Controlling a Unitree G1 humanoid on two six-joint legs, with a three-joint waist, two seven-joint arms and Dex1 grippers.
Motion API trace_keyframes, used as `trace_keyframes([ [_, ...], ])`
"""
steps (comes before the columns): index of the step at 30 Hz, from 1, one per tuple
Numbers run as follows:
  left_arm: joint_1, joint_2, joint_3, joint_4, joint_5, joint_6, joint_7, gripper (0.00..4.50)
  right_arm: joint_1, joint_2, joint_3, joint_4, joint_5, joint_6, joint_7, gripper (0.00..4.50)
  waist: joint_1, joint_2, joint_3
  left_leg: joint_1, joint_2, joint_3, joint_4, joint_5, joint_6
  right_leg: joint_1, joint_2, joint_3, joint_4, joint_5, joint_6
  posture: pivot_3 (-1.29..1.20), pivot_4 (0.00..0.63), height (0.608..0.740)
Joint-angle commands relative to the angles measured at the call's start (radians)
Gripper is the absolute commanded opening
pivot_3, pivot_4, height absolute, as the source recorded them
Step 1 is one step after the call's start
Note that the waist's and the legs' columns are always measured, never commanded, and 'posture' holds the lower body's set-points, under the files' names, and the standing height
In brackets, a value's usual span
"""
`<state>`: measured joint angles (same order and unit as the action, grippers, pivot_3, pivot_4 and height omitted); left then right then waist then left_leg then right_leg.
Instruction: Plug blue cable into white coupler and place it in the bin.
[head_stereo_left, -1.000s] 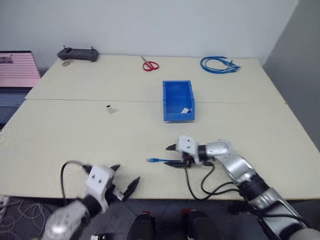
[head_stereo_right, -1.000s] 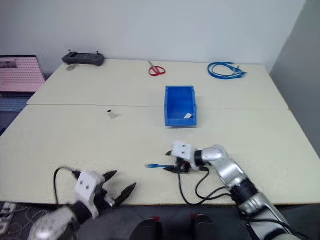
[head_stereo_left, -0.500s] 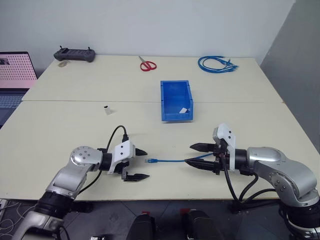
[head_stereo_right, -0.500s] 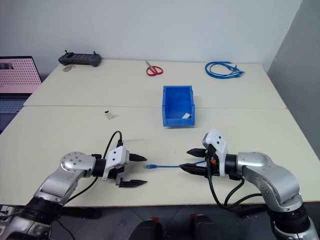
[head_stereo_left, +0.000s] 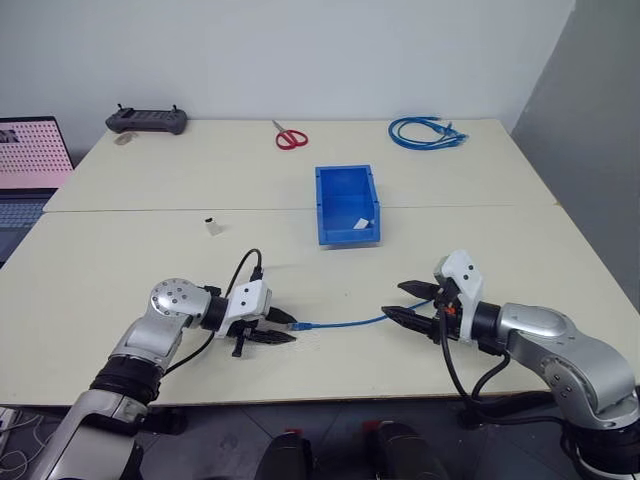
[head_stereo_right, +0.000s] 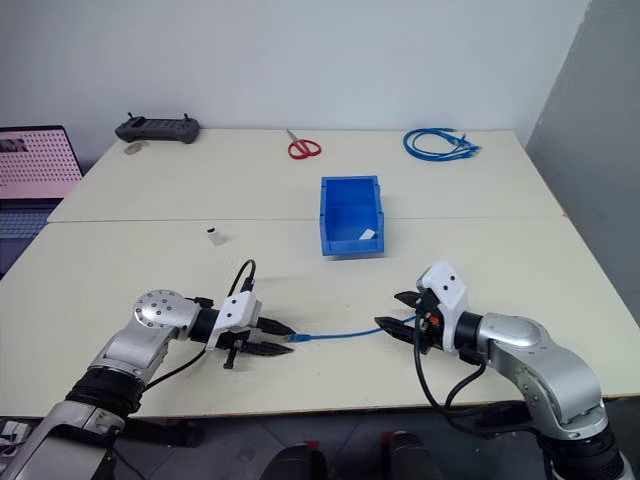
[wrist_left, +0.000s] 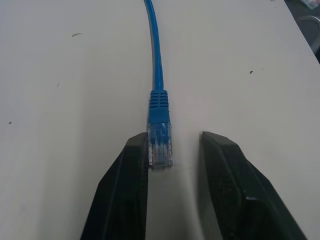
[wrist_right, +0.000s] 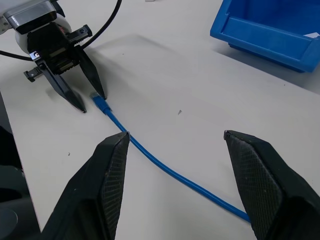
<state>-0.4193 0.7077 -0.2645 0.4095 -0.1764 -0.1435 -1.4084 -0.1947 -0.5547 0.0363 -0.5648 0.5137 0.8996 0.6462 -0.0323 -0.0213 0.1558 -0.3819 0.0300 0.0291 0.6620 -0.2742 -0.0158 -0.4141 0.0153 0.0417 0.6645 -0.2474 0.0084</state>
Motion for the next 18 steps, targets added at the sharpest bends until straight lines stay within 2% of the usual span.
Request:
trace_keyframes([
  [1, 0.067, 0.004, -0.01, -0.054, 0.015, 0.124, 0.02, 0.46, -0.032, 0.006, -0.006, -0.025, 0.032, -0.008, 0.002, 3.19, 0.0, 0.0, 0.0, 0.0, 0.0, 0.0, 0.0, 0.0, 0.0, 0.0, 0.0, 0.0, 0.0, 0.0, 0.0, 0.0, 0.15, 0.74],
  [3, 0.094, -0.002, 0.018, -0.169, -0.044, 0.245, 0.048, 0.24, -0.038, 0.013, -0.023, -0.02, 0.092, 0.031, 0.022, 3.19, 0.0, 0.0, 0.0, 0.0, 0.0, 0.0, 0.0, 0.0, 0.0, 0.0, 0.0, 0.0, 0.0, 0.0, 0.0, 0.0, 0.15, 0.74],
  [6, 0.108, -0.028, 0.076, -0.364, -0.184, 0.547, 0.14, 0.24, -0.044, 0.016, -0.078, -0.009, 0.27, 0.157, 0.064, 3.19, 0.0, -0.001, 0.002, -0.002, 0.001, -0.001, 0.0, 0.0, 0.0, -0.001, 0.0, -0.001, -0.001, 0.0, 0.0, 0.0, 0.15, 0.74],
  [10, 0.044, -0.116, 0.215, -0.525, -0.444, 0.969, 0.324, 0.24, -0.048, 0.026, -0.162, 0.049, 0.51, 0.318, 0.065, 3.19, 0.006, -0.006, 0.004, -0.01, 0.0, -0.004, 0.002, 0.0, 0.0, -0.005, -0.001, -0.004, -0.001, 0.0, 0.0, 0.0, 0.15, 0.74],
  [12, 0.011, -0.175, 0.298, -0.577, -0.588, 1.136, 0.422, 0.24, -0.072, 0.063, -0.192, 0.103, 0.603, 0.364, 0.015, 3.19, 0.005, -0.008, 0.005, -0.013, 0.0, -0.006, 0.004, 0.0, 0.0, -0.007, -0.001, -0.004, -0.001, 0.0, 0.001, 0.0, 0.15, 0.74],
  [15, -0.007, -0.247, 0.382, -0.621, -0.729, 1.286, 0.538, 0.24, -0.117, 0.109, -0.204, 0.16, 0.664, 0.392, -0.054, 3.19, -0.004, -0.007, 0.005, -0.013, 0.0, -0.006, 0.003, 0.0, 0.0, -0.007, -0.001, -0.004, 0.0, 0.0, 0.001, 0.0, 0.15, 0.74],
  [18, 0.01, -0.285, 0.411, -0.649, -0.794, 1.354, 0.609, 0.24, -0.149, 0.138, -0.193, 0.196, 0.686, 0.399, -0.094, 3.19, -0.009, -0.007, 0.005, -0.011, 0.001, -0.005, 0.002, 0.0, 0.0, -0.007, -0.001, -0.003, 0.0, 0.0, 0.001, 0.0, 0.15, 0.74],
])
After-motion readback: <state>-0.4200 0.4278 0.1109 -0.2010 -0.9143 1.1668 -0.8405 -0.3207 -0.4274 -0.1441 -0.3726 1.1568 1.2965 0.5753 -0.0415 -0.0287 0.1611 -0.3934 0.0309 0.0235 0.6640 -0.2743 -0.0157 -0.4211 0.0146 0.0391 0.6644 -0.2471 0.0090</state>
